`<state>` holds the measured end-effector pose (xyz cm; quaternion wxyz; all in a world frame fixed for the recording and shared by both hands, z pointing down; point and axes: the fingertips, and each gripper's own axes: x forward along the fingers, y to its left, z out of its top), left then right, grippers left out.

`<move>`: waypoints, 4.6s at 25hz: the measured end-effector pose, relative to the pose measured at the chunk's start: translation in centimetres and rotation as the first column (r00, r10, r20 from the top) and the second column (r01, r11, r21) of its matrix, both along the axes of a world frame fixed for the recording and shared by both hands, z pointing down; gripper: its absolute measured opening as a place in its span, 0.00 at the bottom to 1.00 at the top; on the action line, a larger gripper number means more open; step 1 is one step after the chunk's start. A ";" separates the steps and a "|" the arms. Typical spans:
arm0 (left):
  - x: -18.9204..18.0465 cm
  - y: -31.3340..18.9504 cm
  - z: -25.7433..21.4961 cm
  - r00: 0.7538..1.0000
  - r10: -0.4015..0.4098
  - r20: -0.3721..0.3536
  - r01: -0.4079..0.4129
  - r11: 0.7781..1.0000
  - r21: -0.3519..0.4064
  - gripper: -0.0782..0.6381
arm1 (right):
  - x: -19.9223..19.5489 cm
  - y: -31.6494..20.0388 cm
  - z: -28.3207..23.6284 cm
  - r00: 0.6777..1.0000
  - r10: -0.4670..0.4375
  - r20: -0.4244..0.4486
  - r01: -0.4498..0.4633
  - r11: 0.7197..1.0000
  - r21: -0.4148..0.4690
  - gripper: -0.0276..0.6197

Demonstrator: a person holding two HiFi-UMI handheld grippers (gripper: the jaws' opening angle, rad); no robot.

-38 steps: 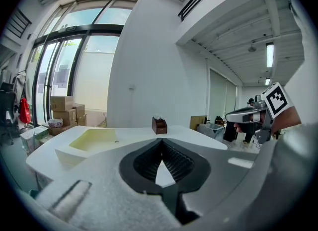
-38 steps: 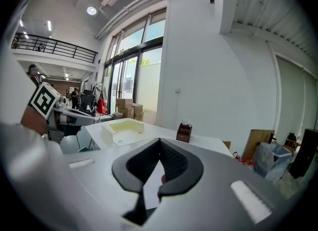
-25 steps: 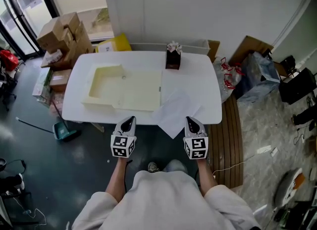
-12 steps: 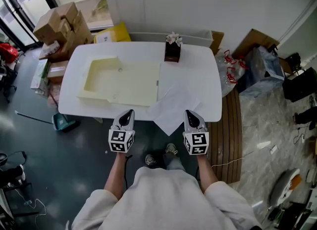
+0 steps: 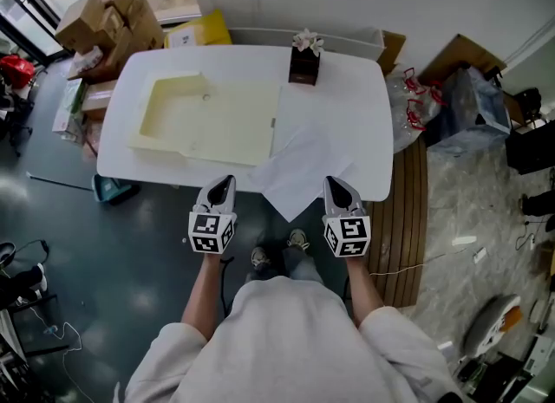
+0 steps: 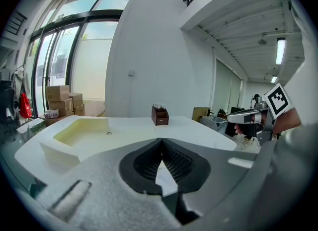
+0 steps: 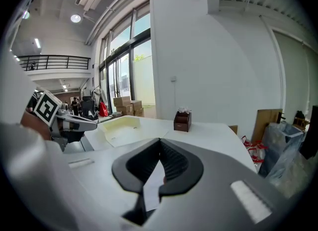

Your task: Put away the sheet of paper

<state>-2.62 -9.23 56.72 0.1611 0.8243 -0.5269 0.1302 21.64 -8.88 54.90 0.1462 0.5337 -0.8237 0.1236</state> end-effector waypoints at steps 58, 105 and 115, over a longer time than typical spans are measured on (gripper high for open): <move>2.2 1.9 7.1 0.998 0.064 0.015 -0.062 0.989 -0.131 0.12 | 3.2 2.0 20.8 0.411 0.665 0.624 -0.080 0.708 -0.701 0.52; 1.9 3.2 5.8 0.995 0.104 0.003 -0.104 0.989 -0.103 0.12 | 3.7 6.4 17.1 0.376 0.593 0.712 -0.097 0.789 -0.606 0.05; 1.6 2.7 3.1 0.994 0.109 -0.018 -0.110 0.993 -0.038 0.12 | 3.7 3.6 9.7 0.442 0.454 0.774 -0.109 0.883 -0.456 0.05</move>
